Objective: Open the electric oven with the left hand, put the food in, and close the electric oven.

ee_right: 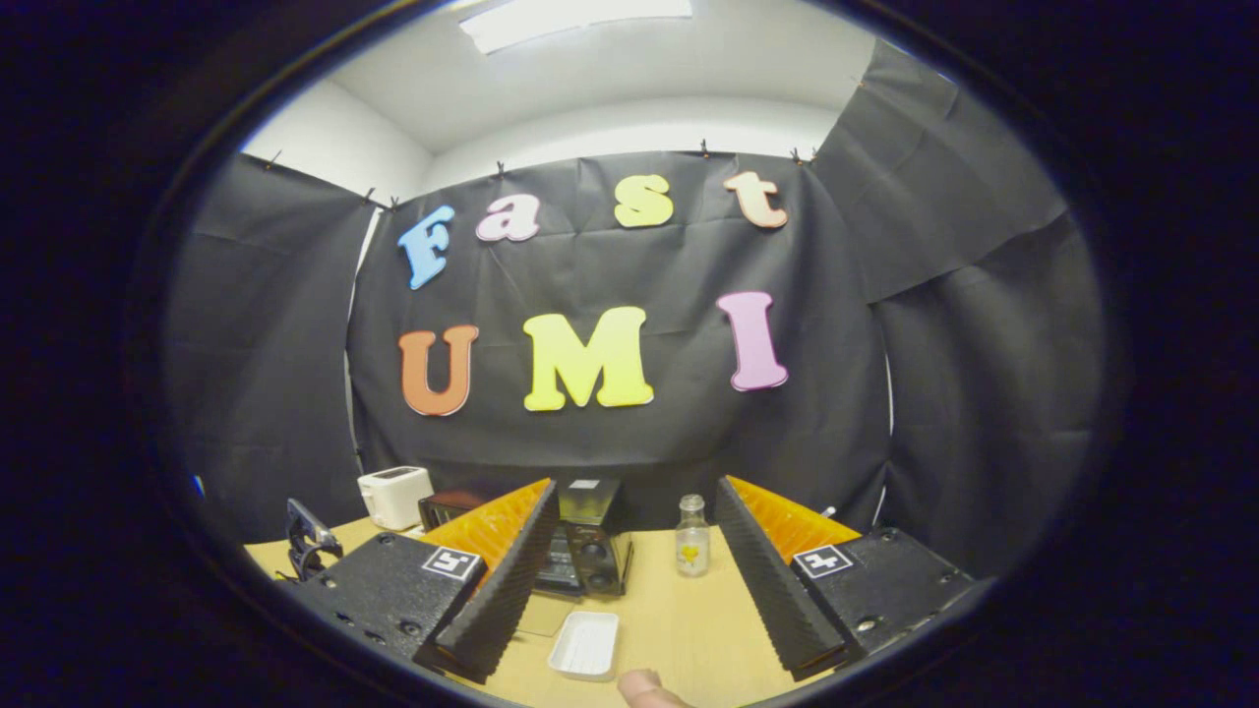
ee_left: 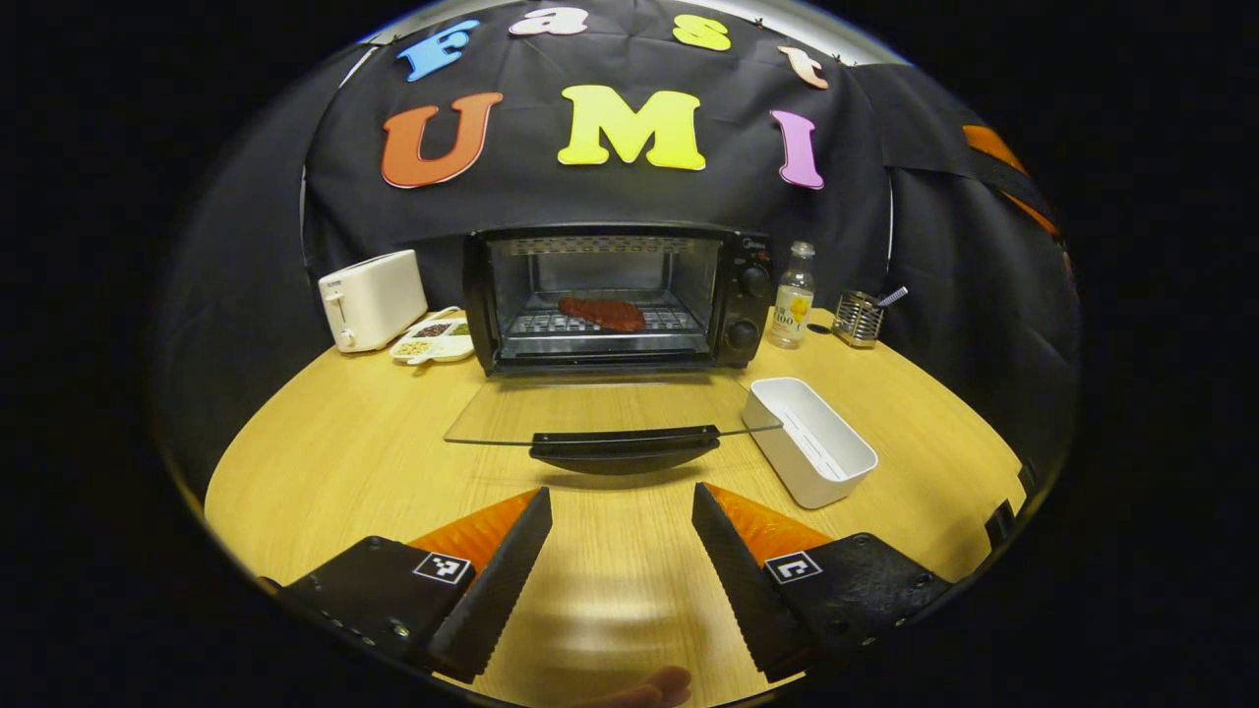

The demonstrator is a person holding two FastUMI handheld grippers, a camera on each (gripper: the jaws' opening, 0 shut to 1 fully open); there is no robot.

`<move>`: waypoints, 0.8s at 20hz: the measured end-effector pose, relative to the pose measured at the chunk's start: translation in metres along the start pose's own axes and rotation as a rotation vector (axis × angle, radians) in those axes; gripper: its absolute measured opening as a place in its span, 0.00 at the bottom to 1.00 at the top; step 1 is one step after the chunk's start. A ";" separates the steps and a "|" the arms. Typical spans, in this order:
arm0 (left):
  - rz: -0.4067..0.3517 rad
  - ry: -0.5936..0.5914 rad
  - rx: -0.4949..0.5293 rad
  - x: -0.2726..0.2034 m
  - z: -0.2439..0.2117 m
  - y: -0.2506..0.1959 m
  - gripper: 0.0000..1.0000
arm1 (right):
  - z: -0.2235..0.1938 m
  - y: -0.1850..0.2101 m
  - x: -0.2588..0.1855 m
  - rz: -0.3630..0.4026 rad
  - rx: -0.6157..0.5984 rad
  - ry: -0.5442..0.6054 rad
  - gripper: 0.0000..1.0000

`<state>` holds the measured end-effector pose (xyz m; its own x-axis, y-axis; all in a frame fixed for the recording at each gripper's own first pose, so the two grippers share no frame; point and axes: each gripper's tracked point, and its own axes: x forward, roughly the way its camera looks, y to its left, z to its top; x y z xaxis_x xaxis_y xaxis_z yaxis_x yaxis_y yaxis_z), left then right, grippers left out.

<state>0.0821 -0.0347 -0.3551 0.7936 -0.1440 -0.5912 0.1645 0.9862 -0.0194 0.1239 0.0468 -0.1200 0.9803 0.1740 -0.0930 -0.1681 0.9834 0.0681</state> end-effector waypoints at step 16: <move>0.059 0.116 0.009 0.064 -0.008 -0.005 0.92 | -0.036 -0.051 0.007 -0.020 0.044 0.040 1.00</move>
<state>0.1268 -0.0484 -0.3995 0.7291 -0.0744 -0.6804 0.1249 0.9918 0.0254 0.1352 0.0000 -0.1602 0.9783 0.1574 -0.1348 -0.1431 0.9836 0.1097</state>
